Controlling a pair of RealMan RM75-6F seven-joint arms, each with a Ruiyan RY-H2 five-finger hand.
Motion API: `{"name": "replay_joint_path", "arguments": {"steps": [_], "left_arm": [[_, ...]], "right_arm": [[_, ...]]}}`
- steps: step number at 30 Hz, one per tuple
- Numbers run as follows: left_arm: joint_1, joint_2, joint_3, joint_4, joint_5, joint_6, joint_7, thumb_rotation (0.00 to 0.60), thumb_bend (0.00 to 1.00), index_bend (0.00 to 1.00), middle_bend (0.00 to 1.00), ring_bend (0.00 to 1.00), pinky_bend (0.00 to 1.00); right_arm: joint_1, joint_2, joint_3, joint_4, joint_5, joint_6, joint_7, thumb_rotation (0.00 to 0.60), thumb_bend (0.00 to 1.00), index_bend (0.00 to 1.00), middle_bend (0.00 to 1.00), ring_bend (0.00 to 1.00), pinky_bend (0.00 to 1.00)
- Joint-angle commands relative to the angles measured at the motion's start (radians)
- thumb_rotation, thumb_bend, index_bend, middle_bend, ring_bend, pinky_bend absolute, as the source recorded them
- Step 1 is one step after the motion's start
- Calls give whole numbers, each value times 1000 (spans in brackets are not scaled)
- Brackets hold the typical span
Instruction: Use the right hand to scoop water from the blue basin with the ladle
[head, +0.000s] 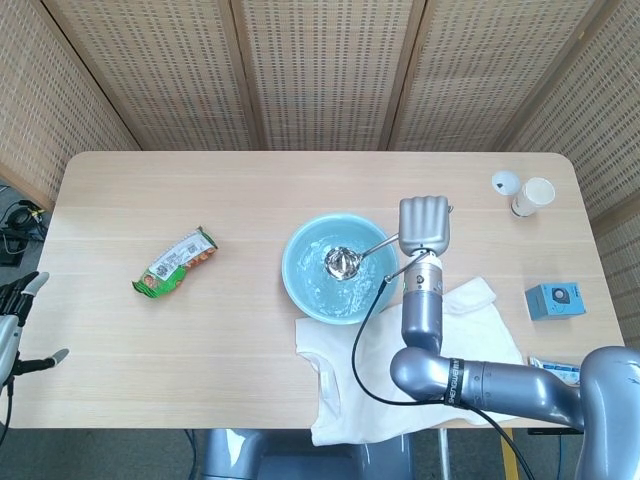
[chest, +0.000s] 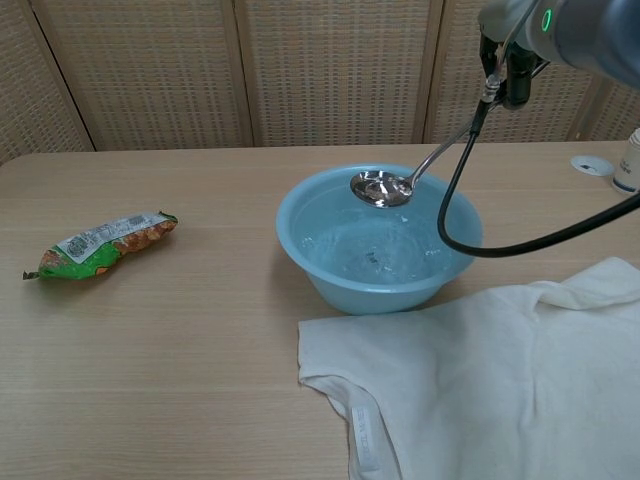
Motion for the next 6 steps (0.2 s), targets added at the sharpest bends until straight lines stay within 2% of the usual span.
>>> {"name": "replay_joint_path", "arguments": {"steps": [1, 6], "left_arm": [[0, 0, 0, 0, 1, 0, -1, 600, 0, 0, 0, 0, 0], [1, 1, 1, 0, 1, 1, -2, 600, 0, 0, 0, 0, 0]], "right_arm": [[5, 3, -4, -3, 5, 5, 4, 600, 780, 726, 992, 1000, 1000], [15, 7, -15, -4, 15, 11, 12, 600, 780, 726, 991, 1000, 1000]]}}
